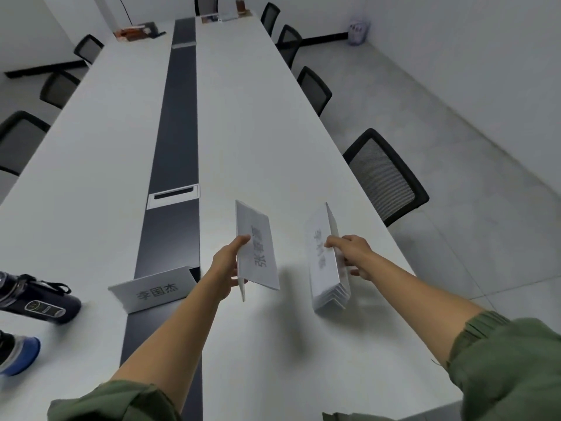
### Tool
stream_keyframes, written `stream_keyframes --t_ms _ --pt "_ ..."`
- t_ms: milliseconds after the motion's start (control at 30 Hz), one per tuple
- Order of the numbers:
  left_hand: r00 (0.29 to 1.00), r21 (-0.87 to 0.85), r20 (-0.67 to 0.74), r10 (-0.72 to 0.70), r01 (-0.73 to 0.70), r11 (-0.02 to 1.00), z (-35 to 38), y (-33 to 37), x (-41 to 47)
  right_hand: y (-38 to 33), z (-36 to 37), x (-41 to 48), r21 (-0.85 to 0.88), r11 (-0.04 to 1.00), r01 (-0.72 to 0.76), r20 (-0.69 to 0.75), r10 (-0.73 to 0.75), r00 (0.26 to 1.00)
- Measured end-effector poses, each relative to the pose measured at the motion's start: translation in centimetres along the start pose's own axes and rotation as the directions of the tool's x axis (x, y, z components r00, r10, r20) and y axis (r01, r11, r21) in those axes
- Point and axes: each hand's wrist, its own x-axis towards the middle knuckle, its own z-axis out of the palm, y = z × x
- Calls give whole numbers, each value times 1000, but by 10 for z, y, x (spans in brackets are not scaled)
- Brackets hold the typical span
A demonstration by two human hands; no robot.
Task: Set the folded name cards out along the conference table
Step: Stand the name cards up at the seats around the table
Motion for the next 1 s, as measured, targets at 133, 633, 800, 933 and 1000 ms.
stream_keyframes --t_ms 133,633,800,933,1000 --pt "998 -8 36 59 -59 998 6 16 -6 -8 -13 -11 49 998 -29 89 24 996" --pt "897 81 337 287 -332 940 181 97 -54 -1 -184 -55 239 960 144 -90 -126 988" --pt "870 138 421 256 -340 930 304 79 -89 64 -293 -71 263 957 119 -196 -68 978" --pt "867 140 446 223 -314 939 396 46 -104 112 -378 -88 242 967 75 -239 -16 971" --pt "878 160 437 194 -288 944 448 25 -114 140 -426 -97 246 968 57 -262 10 965"
